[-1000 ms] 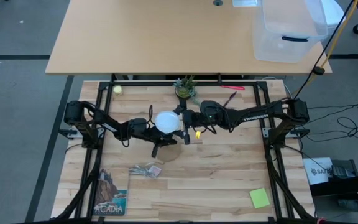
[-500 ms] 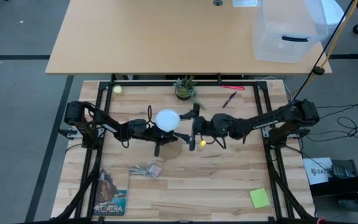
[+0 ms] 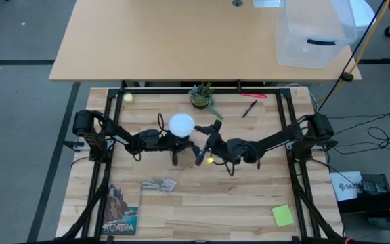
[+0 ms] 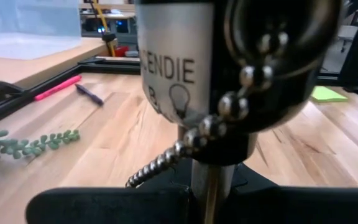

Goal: Screw lightbulb
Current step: Remove the lightbulb from the lamp

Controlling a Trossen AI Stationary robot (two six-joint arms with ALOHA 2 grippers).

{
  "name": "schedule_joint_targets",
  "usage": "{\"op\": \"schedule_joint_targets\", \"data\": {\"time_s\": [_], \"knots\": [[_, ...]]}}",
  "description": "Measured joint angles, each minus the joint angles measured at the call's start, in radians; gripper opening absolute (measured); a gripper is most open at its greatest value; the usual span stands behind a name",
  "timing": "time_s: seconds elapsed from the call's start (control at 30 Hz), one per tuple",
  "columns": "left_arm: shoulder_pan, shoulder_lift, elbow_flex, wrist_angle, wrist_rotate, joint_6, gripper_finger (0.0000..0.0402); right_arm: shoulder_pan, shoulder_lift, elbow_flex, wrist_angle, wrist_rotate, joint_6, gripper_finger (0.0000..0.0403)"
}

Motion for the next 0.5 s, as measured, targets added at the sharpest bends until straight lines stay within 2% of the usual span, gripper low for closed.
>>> {"op": "schedule_joint_targets", "data": {"time_s": [0.13,0.33,0.5], "knots": [[0.0,0.0,0.0,0.0,-0.014,-0.001,0.0022,-0.009,0.071,0.063,0.017,0.033,-0.004,0.0309],[0.0,-0.001,0.0,0.0,-0.015,-0.001,0.0022,-0.01,0.15,0.19,0.002,0.018,-0.058,0.0308],[0.0,-0.001,0.0,0.0,-0.015,0.001,0.0022,-0.036,0.168,0.262,-0.078,0.011,-0.036,0.0279]]}}
